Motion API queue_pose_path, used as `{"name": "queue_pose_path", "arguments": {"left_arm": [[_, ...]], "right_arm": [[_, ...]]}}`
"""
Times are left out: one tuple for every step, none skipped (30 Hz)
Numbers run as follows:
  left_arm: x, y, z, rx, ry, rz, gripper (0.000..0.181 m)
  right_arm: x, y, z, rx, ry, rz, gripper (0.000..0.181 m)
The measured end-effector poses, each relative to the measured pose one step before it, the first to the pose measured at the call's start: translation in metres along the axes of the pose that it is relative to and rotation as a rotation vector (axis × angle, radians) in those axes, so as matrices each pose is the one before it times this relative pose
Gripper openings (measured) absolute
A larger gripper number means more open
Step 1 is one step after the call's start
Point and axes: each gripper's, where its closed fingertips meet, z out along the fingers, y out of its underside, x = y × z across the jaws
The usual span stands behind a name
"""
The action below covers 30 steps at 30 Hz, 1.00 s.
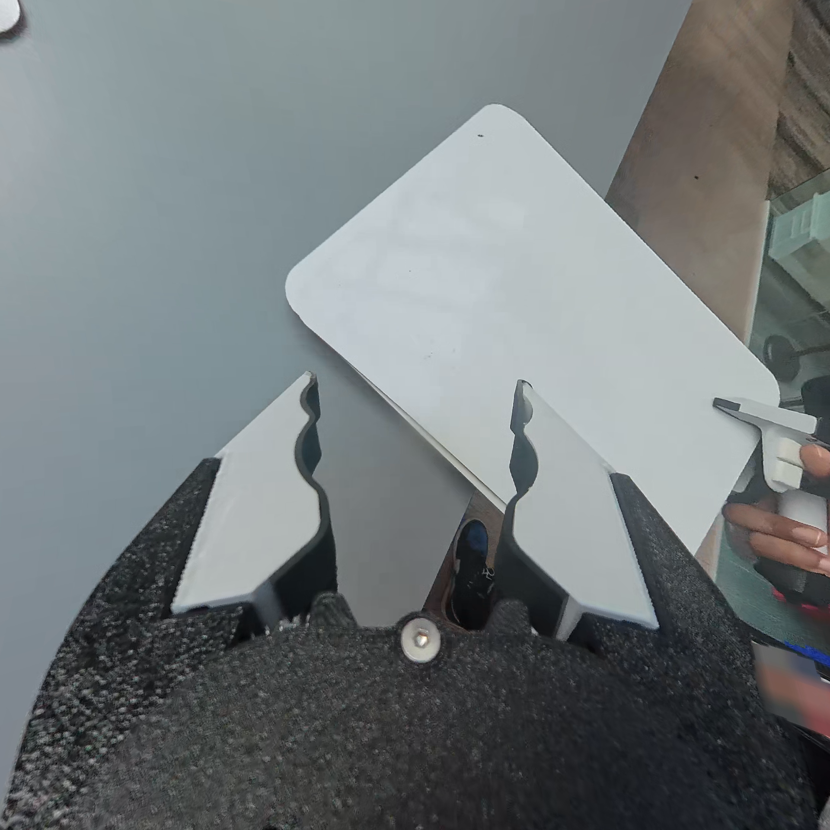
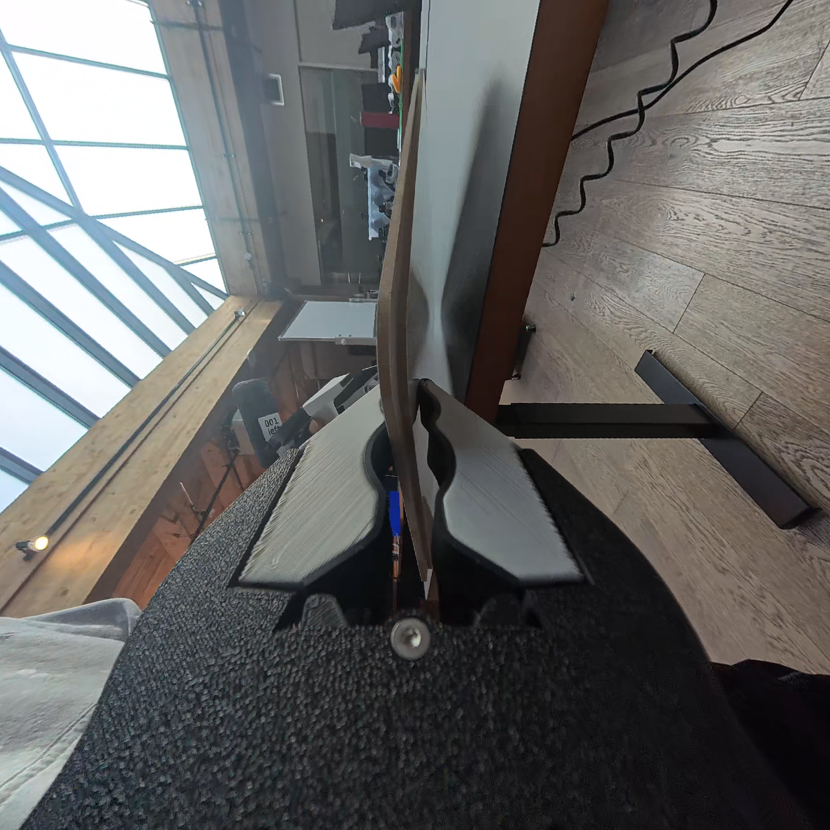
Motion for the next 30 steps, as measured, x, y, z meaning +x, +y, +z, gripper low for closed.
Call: {"name": "queue_pose_path", "arguments": {"left_arm": [[0.00966,-0.00837,0.0004,0.0298,-0.0211,0.0152,0.085],[0.01041,-0.00844,0.00086,0.0279,-0.0181,0.0108,0.086],[0.01137,-0.0084,0.00149,0.0268,-0.0144,0.0067,0.086],[0.01212,-0.00849,0.00232,0.025,-0.0138,0.0062,0.086],[0.01283,-0.00831,0.00338,0.023,-0.0125,0.0079,0.086],[0.01402,-0.0079,0.00458,0.019,-0.0091,0.0082,0.086],[0.01556,-0.00786,0.00579,0.0158,-0.0046,0.0077,0.085],[0.01665,-0.00862,0.00697,0.0189,-0.0005,0.0104,0.086],[0.01695,-0.00907,0.00844,0.022,0.0013,0.0166,0.085],[0.01681,-0.00835,0.01025,0.0169,0.002,0.0212,0.084],[0.01688,-0.00745,0.012,0.0078,0.0059,0.0195,0.088],[0.01697,-0.0077,0.01331,0.0028,0.0103,0.0126,0.085],[0.01742,-0.00853,0.01446,0.0015,0.0172,0.0078,0.085],[0.0168,-0.00899,0.01561,-0.0015,0.0181,0.0096,0.085],[0.01583,-0.00918,0.01696,-0.0047,0.0159,0.0148,0.085],[0.01523,-0.00974,0.01864,-0.0054,0.0183,0.0171,0.085],[0.01453,-0.01035,0.02079,-0.0044,0.021,0.0168,0.084],[0.01344,-0.01051,0.02342,-0.0047,0.0227,0.0184,0.084],[0.01224,-0.01056,0.02608,-0.0059,0.0233,0.0215,0.084],[0.01087,-0.01133,0.02853,-0.0039,0.0223,0.0228,0.084],[0.00965,-0.01271,0.03086,0.0006,0.0212,0.0204,0.083],[0.00906,-0.01395,0.0327,0.0028,0.0225,0.0131,0.084],[0.00854,-0.01556,0.0342,0.0048,0.0249,0.0062,0.084],[0.00759,-0.0173,0.03498,0.0085,0.0232,0.0054,0.084],[0.00629,-0.01828,0.0352,0.0072,0.0176,0.0102,0.084],[0.00495,-0.01948,0.03475,0.0056,0.0132,0.0123,0.084],[0.00419,-0.02148,0.03369,0.0073,0.0136,0.0081,0.084],[0.00374,-0.02333,0.03222,0.0084,0.0155,0.0031,0.084],[0.00276,-0.0246,0.03011,0.0103,0.0136,0.002,0.084],[0.00146,-0.02632,0.02738,0.0193,0.0089,0.0042,0.084]], "right_arm": [[-0.00241,-0.00998,-0.01202,0.0123,-0.0093,0.0121,0.004],[-0.00332,-0.01081,-0.01225,0.0137,-0.0104,0.0119,0.004],[-0.00424,-0.01223,-0.01247,0.0177,-0.0096,0.0123,0.006],[-0.005,-0.01321,-0.01261,0.0173,-0.0091,0.0095,0.004],[-0.0057,-0.01419,-0.01271,0.0156,-0.0086,0.0017,0.005],[-0.00611,-0.01602,-0.0129,0.0176,-0.0075,0.0021,0.005],[-0.00677,-0.01779,-0.01287,0.0199,-0.0069,0.0051,0.003],[-0.0074,-0.01878,-0.01257,0.0149,-0.0058,-0.0019,0.004],[-0.00783,-0.02041,-0.01237,0.0137,-0.0053,-0.0098,0.004],[-0.00731,-0.02171,-0.01215,0.0139,-0.006,-0.0099,0.004],[-0.00655,-0.02329,-0.01153,0.017,-0.0058,-0.0026,0.004],[-0.00642,-0.0239,-0.01044,0.0175,-0.0017,-0.0091,0.004],[-0.00565,-0.02444,-0.00919,0.0172,0.0033,-0.0129,0.005],[-0.00471,-0.02548,-0.00772,0.0208,0.0067,-0.0102,0.005],[-0.00361,-0.02607,-0.00635,0.0224,0.0092,-0.0094,0.005],[-0.00273,-0.02648,-0.00477,0.0231,0.0101,-0.0116,0.005],[-0.00151,-0.02704,-0.00311,0.0218,0.0081,-0.0119,0.005],[-0.00006,-0.02769,-0.00168,0.0211,0.0037,-0.0076,0.005],[0.00117,-0.02846,-0.00013,0.021,-0.0009,-0.0048,0.005],[0.00192,-0.02917,0.00149,0.0193,-0.0042,-0.0021,0.005],[0.00231,-0.02979,0.00319,0.0172,-0.0064,-0.0042,0.005],[0.00253,-0.03048,0.00466,0.0156,-0.0062,-0.0051,0.005],[0.00196,-0.03129,0.00616,0.0161,-0.004,-0.0059,0.006],[0.00113,-0.03122,0.00758,0.0125,-0.0002,-0.0127,0.005],[0.00042,-0.03174,0.00875,0.0122,0.0026,-0.0116,0.004],[-0.0005,-0.03243,0.0096,0.0152,0.0058,-0.0052,0.006],[-0.00181,-0.03227,0.01096,0.0159,0.0095,-0.0007,0.004],[-0.003,-0.03152,0.01257,0.0121,0.0104,-0.0002,0.005],[-0.0037,-0.03113,0.01375,0.0108,0.007,0.0012,0.005],[-0.00411,-0.03057,0.01493,0.0065,0.0022,-0.0012,0.005]]}}
